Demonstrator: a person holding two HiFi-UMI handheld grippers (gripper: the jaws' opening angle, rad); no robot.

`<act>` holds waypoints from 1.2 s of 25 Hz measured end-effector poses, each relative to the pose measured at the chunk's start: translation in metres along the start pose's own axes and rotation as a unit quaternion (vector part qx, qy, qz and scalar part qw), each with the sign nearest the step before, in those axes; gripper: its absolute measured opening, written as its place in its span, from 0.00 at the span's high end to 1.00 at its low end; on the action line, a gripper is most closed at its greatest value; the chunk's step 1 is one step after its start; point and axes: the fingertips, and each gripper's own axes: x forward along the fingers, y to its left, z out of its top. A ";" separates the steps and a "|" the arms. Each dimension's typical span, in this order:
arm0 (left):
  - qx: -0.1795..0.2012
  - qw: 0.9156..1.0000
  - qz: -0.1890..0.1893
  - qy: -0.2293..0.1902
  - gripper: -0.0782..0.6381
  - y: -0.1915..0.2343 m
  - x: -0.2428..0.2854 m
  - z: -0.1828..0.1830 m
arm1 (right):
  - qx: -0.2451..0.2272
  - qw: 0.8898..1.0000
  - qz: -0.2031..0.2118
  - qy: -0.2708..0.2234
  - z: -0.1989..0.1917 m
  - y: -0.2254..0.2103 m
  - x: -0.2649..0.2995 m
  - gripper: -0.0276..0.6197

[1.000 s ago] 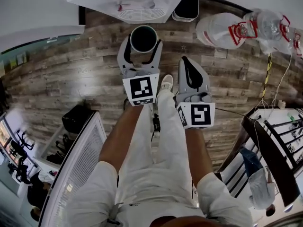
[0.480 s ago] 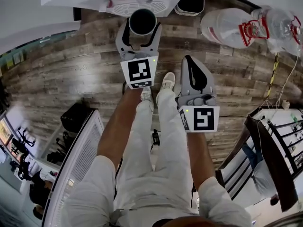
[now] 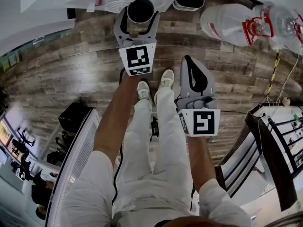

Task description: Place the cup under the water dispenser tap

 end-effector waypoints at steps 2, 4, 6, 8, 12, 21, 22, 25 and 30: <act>0.000 1.000 -0.006 -0.001 0.39 -0.002 0.008 -0.004 | -0.004 1.000 0.000 0.005 -0.003 -0.002 0.002 0.96; 0.005 1.000 -0.010 -0.001 0.39 -0.004 0.015 -0.010 | -0.008 1.000 -0.002 0.011 -0.007 -0.004 0.004 0.96; 0.010 1.000 -0.013 -0.002 0.39 -0.005 0.021 -0.015 | -0.009 1.000 -0.004 0.012 -0.008 -0.007 0.005 0.96; 0.020 1.000 -0.013 -0.005 0.39 -0.006 0.027 -0.019 | -0.010 1.000 -0.005 0.012 -0.009 -0.010 0.008 0.96; 0.027 0.999 -0.011 -0.017 0.39 -0.002 0.036 -0.021 | -0.008 1.000 -0.006 0.019 -0.015 -0.011 0.014 0.96; 0.034 0.999 -0.011 -0.040 0.38 -0.003 0.044 -0.013 | -0.007 0.999 -0.005 0.030 -0.023 -0.011 0.018 0.96; 0.032 0.999 -0.011 -0.040 0.38 -0.002 0.045 -0.014 | -0.006 0.999 -0.005 0.031 -0.024 -0.011 0.019 0.96; 0.022 0.999 -0.008 -0.040 0.37 0.000 0.044 -0.017 | -0.006 1.000 -0.003 0.030 -0.024 -0.009 0.020 0.96; 0.017 1.000 -0.002 -0.008 0.35 0.002 0.043 -0.033 | -0.004 1.000 -0.005 0.030 -0.021 -0.009 0.019 0.96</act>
